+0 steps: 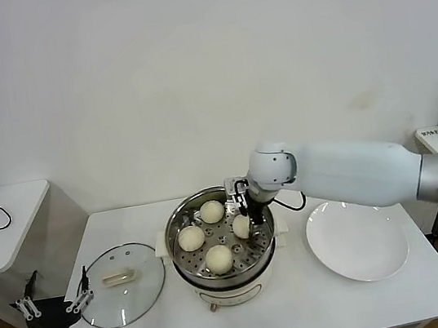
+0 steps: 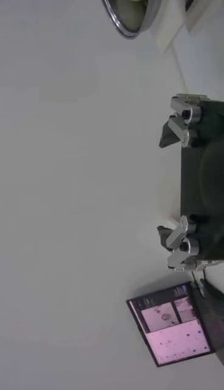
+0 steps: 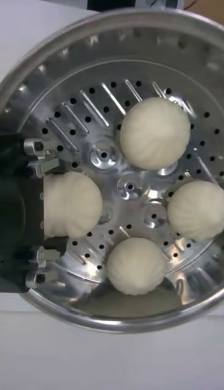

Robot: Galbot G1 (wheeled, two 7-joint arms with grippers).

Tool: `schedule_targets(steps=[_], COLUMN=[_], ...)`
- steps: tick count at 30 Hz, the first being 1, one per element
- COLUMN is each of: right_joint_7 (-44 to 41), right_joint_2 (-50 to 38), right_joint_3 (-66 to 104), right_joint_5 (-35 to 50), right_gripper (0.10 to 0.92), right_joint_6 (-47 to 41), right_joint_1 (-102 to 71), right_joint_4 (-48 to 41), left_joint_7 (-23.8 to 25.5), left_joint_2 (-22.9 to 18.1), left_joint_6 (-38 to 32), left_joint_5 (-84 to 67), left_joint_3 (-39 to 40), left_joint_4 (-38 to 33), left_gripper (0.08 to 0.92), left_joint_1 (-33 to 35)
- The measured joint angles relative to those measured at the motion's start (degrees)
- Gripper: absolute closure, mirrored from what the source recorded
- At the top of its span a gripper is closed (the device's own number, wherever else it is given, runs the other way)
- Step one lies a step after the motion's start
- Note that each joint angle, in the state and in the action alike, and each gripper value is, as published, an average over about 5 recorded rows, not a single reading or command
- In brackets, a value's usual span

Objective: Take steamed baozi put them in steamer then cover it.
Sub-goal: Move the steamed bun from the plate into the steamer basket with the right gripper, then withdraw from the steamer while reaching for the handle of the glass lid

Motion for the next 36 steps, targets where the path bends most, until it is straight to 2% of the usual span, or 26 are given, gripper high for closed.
schedule_targets(steps=[4, 12, 22, 29, 36], right_joint_7=[0.2, -0.4, -0.4, 8.7, 23.1], right_joint_2=[0.3, -0.2, -4.0, -11.2, -20.2], right_joint_3=[0.4, 1.9, 6.9, 14.8, 32.0], right_joint_5=[-0.2, -1.0, 0.6, 5.0, 5.8], right_gripper=[0.383, 0.215, 0.202, 0.202, 0.203], right_joint_6=[-0.3, -0.2, 0.4, 1.9, 7.9], right_joint_1=[-0.4, 0.0, 0.7, -3.8, -21.3], right_joint_4=[-0.1, 0.0, 3.6, 10.9, 20.1], left_joint_7=[0.0, 0.0, -0.1, -0.1, 0.1], left_joint_2=[-0.1, -0.3, -0.5, -0.7, -0.8], left_joint_6=[-0.1, -0.2, -0.2, -0.2, -0.7], left_joint_5=[-0.1, -0.3, -0.4, -0.2, 0.5], left_joint_3=[0.0, 0.0, 0.5, 1.2, 2.2], left_joint_4=[0.0, 0.0, -0.1, -0.2, 0.1], left_gripper=[0.177, 0.177, 0.177, 0.177, 0.177], left_joint_1=[0.2, 0.4, -0.1, -0.3, -0.6])
